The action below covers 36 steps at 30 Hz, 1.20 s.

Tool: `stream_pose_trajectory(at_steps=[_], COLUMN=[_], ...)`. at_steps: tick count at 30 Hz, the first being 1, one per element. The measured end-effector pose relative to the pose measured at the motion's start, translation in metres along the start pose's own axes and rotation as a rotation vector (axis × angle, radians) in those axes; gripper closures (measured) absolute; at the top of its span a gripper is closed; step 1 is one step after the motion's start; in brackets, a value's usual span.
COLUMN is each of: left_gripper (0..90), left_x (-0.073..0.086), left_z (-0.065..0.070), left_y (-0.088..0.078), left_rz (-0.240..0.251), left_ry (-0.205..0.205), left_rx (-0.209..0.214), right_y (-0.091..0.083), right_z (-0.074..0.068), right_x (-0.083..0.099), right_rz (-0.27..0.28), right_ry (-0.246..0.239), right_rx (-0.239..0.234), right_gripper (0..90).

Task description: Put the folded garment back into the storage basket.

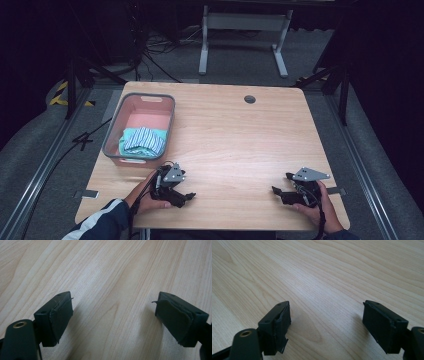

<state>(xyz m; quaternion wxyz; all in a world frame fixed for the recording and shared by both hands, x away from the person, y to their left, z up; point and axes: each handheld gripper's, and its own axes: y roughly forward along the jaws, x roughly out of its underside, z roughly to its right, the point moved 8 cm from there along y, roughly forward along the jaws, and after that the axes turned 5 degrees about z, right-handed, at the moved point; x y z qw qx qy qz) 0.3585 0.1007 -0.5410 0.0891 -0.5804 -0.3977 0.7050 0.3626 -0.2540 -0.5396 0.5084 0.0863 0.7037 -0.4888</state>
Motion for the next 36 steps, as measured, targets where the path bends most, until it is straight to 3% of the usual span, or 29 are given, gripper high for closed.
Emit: stream_pose_trajectory(at_steps=[36], left_gripper=[14.5], left_x=[0.0000], left_z=[0.0005], left_y=[0.0003], left_rz=[0.000], left_ry=[-0.006], left_rx=[0.001], right_y=[0.0006], right_z=[0.0017], right_x=[-0.0003], right_rz=[-0.002], right_ry=[0.009], right_rx=[0.010], right_gripper=[22.4])
